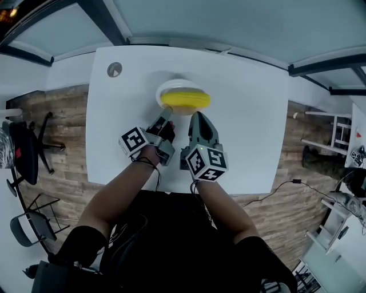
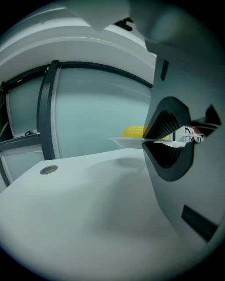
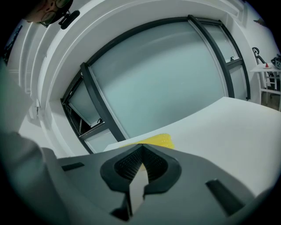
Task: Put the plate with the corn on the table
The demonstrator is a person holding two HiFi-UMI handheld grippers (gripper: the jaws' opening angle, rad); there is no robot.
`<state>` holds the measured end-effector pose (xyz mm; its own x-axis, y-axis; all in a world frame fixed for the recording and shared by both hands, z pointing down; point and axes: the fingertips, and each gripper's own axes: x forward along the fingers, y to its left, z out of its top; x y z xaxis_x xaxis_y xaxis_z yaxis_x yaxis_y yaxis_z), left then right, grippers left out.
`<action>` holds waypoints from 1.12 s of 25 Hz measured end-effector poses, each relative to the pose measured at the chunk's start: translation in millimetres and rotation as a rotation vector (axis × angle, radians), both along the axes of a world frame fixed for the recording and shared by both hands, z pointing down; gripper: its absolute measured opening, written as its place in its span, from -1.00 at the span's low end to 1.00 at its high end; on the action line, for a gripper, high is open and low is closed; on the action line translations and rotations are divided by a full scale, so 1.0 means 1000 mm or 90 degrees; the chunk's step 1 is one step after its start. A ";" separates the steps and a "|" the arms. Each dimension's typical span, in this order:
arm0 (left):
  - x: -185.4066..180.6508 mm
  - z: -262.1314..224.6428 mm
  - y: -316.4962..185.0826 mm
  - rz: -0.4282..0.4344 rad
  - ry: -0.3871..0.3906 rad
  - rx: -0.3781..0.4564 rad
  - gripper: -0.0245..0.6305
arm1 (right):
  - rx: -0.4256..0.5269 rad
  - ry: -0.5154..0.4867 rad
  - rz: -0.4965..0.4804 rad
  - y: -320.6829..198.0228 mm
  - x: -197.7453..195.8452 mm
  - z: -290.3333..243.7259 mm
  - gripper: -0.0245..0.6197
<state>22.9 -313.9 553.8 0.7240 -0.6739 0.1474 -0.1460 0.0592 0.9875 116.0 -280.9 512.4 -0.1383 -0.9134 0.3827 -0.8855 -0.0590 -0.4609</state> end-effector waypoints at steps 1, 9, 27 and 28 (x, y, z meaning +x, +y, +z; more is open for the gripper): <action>0.004 0.004 -0.005 0.006 0.000 0.000 -0.87 | -0.005 0.000 0.001 -0.003 0.001 0.005 -0.92; 0.010 0.041 -0.016 0.032 0.000 -0.053 -0.87 | -0.041 -0.015 0.016 -0.012 -0.003 0.031 -0.92; 0.019 0.049 0.021 0.105 -0.098 -0.144 -0.50 | -0.061 -0.039 0.024 -0.002 -0.005 0.040 -0.92; 0.019 0.047 0.023 0.104 -0.093 -0.139 -0.50 | -0.060 -0.039 0.023 -0.001 -0.005 0.039 -0.92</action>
<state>42.2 -291.0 600.6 0.7806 -0.4910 0.3867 -0.3110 0.2315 0.9218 110.9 -282.1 551.1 -0.1314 -0.8789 0.4586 -0.8520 -0.1363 -0.5054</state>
